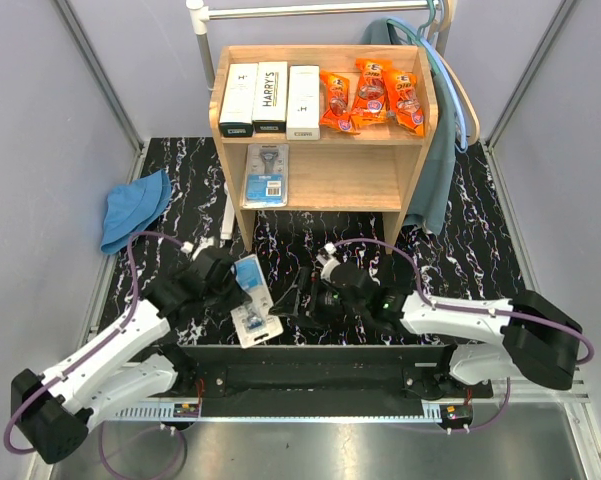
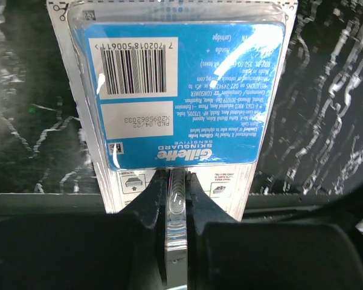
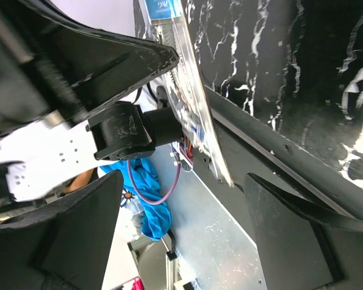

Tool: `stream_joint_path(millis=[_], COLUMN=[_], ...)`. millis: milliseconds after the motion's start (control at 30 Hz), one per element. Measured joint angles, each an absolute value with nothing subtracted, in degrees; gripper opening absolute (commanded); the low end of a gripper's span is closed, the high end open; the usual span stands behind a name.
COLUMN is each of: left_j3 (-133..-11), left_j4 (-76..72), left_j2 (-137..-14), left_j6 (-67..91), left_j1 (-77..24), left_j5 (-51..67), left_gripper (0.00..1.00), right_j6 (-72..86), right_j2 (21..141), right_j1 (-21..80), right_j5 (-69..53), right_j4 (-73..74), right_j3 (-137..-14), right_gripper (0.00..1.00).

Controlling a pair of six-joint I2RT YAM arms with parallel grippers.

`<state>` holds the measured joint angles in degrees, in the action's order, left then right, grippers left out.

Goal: Place and organize the shaving razors onto the shelf

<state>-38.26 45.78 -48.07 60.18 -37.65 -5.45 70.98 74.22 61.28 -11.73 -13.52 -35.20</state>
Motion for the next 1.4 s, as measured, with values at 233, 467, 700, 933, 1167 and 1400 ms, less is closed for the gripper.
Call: stream_joint_path(millis=[233,467,700,933,1167,1400], left_j3=[-43.1,-46.0,-46.7,-46.9,-46.9,-46.9], left_j4=[45.6,45.7,45.8,46.3,46.3,46.1], left_j2=[-53.3,-54.1,-54.1,-53.0,-52.6,-52.4], left_j6=[61.9,63.0,63.1,63.3,63.4,63.4], left_j1=[-44.3,-47.5,-47.6,-47.6,-47.8,-47.9], left_j5=[-7.6,-9.4,-10.0,-10.4,-10.9,-11.0], left_gripper=[0.00,0.00,0.00,0.00,0.00,0.00], right_j6=[71.0,71.0,71.1,71.5,71.9,71.7], right_j2=[77.7,76.8,75.9,75.9,75.9,75.9], right_j1=[63.4,63.4,63.4,63.4,63.4,63.5], right_j5=[-11.7,-11.4,-11.2,-11.2,-11.1,-11.4], right_j4=[-16.1,-17.3,-18.7,-19.9,-21.4,-21.6], right_j3=[-36.0,-34.8,-33.1,-31.7,-31.4,-31.2], right_gripper=[0.86,0.77,0.63,0.47,0.38,0.12])
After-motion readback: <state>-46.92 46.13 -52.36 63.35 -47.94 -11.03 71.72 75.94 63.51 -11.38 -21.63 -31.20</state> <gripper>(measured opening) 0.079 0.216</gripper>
